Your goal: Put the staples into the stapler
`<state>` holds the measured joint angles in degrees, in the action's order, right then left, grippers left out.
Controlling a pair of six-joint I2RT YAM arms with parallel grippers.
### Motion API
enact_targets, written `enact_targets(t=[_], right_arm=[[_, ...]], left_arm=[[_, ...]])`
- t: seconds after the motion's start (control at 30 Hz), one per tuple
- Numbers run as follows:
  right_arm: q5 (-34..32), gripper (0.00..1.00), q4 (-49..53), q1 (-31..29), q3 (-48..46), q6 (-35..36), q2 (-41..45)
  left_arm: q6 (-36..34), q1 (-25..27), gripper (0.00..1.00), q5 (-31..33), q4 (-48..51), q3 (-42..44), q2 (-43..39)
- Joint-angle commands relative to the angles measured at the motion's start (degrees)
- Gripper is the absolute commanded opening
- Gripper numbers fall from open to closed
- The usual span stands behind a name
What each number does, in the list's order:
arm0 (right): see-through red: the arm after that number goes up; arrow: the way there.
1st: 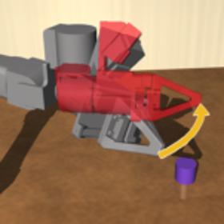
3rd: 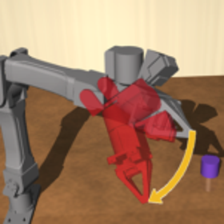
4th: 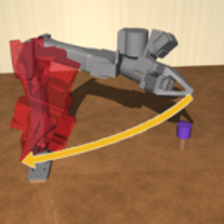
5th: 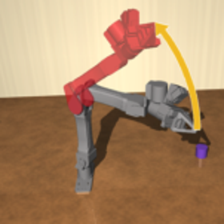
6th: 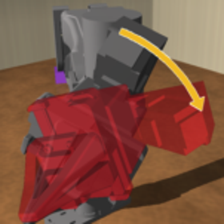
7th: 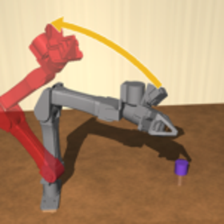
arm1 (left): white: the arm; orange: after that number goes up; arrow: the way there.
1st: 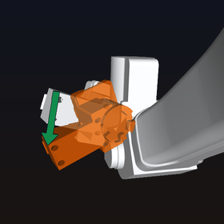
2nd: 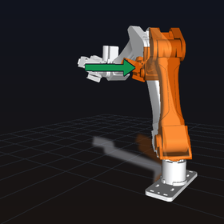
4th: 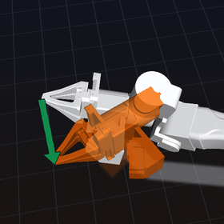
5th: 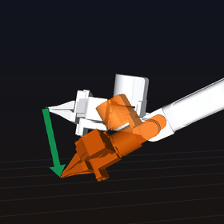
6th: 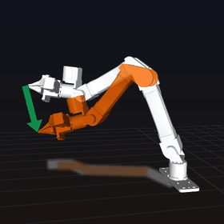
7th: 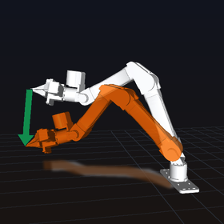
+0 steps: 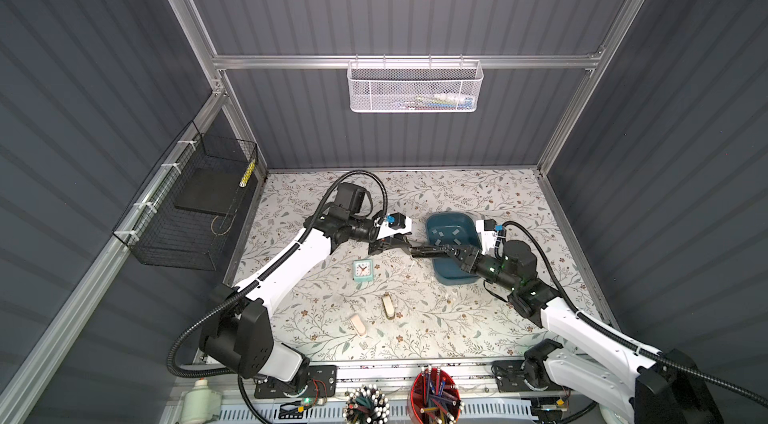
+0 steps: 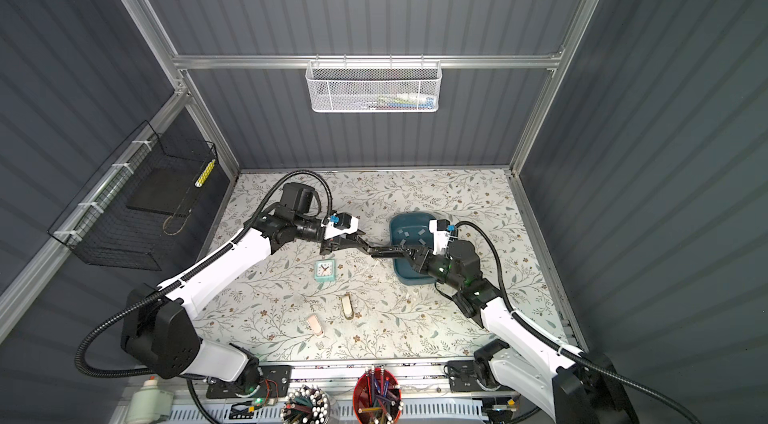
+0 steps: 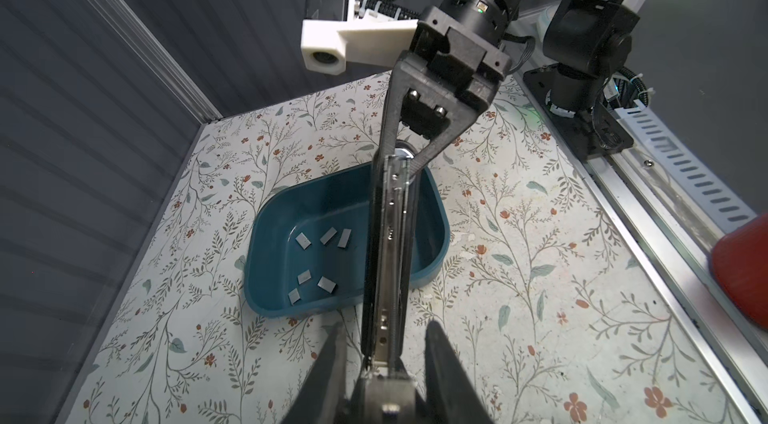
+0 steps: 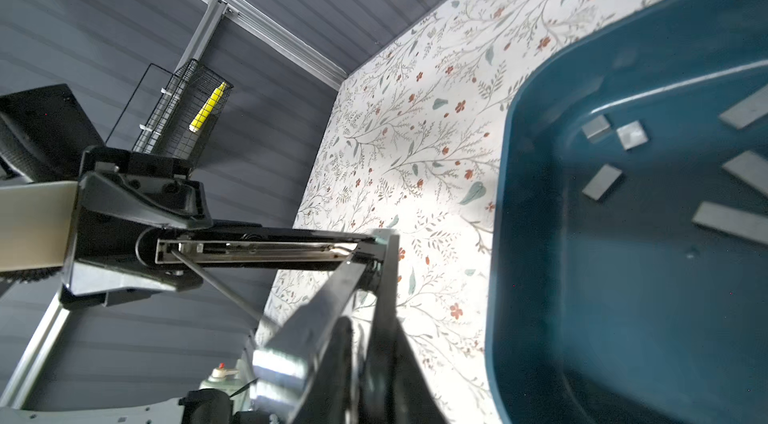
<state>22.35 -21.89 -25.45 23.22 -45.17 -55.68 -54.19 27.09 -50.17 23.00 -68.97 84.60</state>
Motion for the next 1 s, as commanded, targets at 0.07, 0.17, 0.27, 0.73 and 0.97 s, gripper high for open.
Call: enact_targets(t=[0.07,0.17,0.27,0.73,0.97], right_arm=[[-5.5,0.44,8.4,0.7,1.4,11.2,3.8],[-4.6,0.48,10.3,0.7,2.4,15.6,6.5],[-3.7,0.49,10.4,0.1,3.0,20.6,10.1],[-3.7,0.16,12.4,-14.6,20.0,37.6,4.8],[0.1,0.14,11.7,-15.9,23.5,36.1,-5.9]], left_arm=[[0.5,-5.2,0.0,-0.4,2.4,-4.4,-1.1],[-1.2,-5.2,0.0,-0.3,5.2,-5.6,-0.8],[-2.0,-5.2,0.0,-0.7,6.1,-5.5,-1.5],[-7.1,6.2,0.0,4.9,16.2,-13.8,2.9],[-6.3,6.2,0.0,3.1,15.5,-13.4,1.8]])
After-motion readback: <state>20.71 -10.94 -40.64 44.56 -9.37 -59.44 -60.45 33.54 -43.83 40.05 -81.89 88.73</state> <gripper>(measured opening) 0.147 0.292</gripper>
